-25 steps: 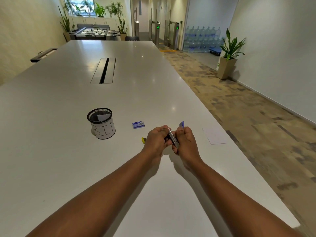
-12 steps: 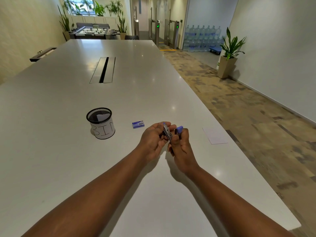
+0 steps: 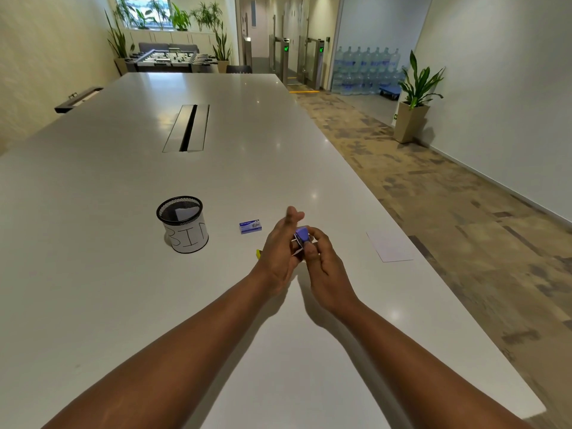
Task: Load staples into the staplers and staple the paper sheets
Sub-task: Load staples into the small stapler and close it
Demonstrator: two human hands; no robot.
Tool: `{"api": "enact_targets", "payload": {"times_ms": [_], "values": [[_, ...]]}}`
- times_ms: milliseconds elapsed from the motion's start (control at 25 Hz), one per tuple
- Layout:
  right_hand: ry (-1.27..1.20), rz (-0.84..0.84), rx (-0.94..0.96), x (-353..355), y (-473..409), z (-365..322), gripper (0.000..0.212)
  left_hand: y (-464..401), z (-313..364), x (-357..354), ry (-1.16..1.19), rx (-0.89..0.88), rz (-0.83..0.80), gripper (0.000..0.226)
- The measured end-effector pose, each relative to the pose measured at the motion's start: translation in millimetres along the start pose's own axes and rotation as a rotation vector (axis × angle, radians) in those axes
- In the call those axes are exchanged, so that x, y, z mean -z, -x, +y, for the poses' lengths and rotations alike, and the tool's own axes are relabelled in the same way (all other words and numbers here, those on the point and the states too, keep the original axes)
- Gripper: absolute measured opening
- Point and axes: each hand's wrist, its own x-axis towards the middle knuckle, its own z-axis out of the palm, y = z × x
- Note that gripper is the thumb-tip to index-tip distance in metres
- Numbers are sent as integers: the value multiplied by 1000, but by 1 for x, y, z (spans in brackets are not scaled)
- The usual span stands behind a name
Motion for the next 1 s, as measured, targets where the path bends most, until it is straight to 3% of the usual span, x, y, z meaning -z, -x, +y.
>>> {"api": "enact_targets", "payload": {"times_ms": [120, 280, 400, 680, 1000], "values": [[56, 12, 13, -3, -3, 0, 38, 1, -9, 1, -122, -108, -7, 62], [139, 8, 21, -5, -5, 2, 41, -1, -17, 4, -87, -144, 81, 29], [144, 17, 18, -8, -4, 3, 44, -3, -19, 3, -12, -126, 157, 19], [117, 97, 20, -13, 0, 7, 39, -1, -26, -5, 17, -125, 256, 22], [111, 129, 26, -14, 6, 10, 36, 2, -27, -6, 9, -89, 242, 24]]}}
